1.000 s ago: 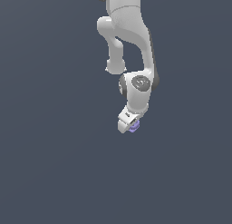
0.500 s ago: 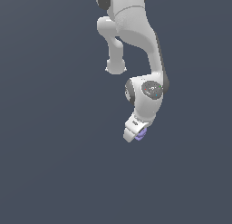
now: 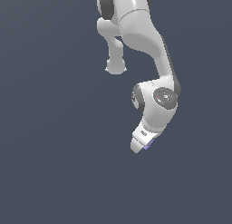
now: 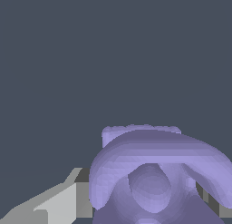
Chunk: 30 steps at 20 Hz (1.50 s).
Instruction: Pick up the object and move it to a goal position.
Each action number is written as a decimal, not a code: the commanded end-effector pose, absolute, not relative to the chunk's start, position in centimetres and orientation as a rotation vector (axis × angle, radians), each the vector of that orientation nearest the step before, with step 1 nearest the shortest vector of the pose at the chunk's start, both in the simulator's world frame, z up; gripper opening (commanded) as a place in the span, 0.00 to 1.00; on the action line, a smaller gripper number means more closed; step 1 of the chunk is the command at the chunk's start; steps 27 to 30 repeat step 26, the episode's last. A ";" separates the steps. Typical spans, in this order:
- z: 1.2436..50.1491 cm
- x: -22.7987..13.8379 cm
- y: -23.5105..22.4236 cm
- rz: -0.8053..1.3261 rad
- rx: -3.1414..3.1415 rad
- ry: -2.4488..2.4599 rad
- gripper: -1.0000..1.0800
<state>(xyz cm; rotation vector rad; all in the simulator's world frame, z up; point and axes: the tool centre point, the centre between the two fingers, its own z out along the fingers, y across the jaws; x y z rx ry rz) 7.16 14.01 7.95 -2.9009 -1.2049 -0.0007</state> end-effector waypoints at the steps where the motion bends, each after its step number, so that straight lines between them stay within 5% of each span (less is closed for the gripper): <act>1: 8.3 8.3 14.5 -0.001 -2.901 -1.205 0.00; 14: 9.4 12.5 16.5 0.000 -2.901 -1.205 0.00; 30: 9.7 13.5 17.0 0.000 -2.901 -1.206 0.00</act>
